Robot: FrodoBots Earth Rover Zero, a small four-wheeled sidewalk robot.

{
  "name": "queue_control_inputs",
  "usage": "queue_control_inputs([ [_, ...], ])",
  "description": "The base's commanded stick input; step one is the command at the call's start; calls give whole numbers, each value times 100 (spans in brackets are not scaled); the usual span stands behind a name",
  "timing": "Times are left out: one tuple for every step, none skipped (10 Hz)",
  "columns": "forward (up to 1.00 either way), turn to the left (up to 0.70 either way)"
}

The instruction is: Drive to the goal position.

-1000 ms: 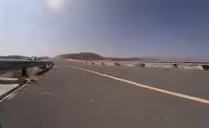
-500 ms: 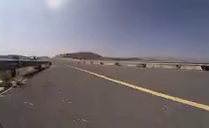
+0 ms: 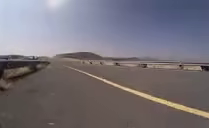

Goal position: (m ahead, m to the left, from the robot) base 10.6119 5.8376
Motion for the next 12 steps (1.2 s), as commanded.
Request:
queue_control_inputs([
  [100,27],
  [100,27],
  [100,27],
  [100,27],
  [100,0],
  [100,0],
  [100,0],
  [100,0],
  [100,0],
  [100,0],
  [100,0],
  [100,0],
])
